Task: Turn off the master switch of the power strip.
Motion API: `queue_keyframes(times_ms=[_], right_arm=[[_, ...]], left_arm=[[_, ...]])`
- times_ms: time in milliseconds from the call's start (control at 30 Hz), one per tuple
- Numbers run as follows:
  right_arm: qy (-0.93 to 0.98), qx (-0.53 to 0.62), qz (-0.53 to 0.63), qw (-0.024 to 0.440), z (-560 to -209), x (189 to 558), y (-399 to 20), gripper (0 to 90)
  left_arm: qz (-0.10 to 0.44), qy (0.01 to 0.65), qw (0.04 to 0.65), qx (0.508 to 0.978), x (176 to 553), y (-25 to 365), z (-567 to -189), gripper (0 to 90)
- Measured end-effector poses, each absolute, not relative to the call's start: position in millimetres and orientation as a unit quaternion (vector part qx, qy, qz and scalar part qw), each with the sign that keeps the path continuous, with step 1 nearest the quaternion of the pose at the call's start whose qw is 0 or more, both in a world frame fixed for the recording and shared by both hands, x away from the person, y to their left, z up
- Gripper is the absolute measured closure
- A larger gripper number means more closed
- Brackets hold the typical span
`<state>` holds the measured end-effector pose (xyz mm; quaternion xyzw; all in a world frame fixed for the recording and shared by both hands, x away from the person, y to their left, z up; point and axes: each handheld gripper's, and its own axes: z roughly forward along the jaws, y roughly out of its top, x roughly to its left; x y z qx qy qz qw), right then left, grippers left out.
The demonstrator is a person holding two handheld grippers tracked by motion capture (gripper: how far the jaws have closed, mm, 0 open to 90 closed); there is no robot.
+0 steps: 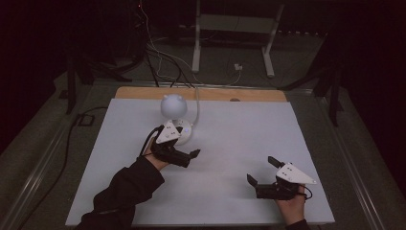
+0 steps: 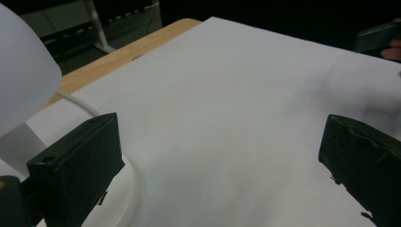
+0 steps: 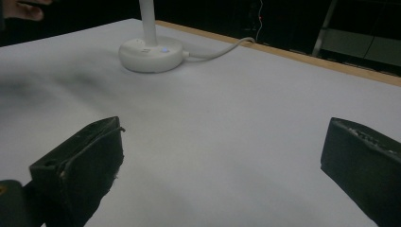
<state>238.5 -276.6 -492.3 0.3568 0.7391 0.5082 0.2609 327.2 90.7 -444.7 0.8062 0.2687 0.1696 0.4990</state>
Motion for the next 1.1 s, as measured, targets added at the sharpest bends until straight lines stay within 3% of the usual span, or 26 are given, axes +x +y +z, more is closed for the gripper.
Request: queue_keyframes(times_ms=[467, 633, 900, 1100], right_arm=[[0.737, 0.357, 0.512, 0.258, -491.5, 238.4, -277.5, 0.0], [0.737, 0.358, 0.514, 0.255, -492.1, 239.1, -277.9, 0.0], [0.736, 0.358, 0.515, 0.253, -491.6, 239.0, -278.6, 0.0], [0.738, 0.357, 0.515, 0.252, -491.7, 239.1, -278.4, 0.0]], left_arm=[[0.236, 0.341, 0.466, 0.781, 338.1, 71.8, -469.7, 0.9], [0.229, 0.354, 0.45, 0.787, 343.2, 70.0, -476.3, 1.3], [0.25, 0.379, 0.433, 0.779, 354.2, 68.4, -489.8, 8.5], [0.255, 0.387, 0.418, 0.782, 361.6, 66.4, -496.9, 23.4]])
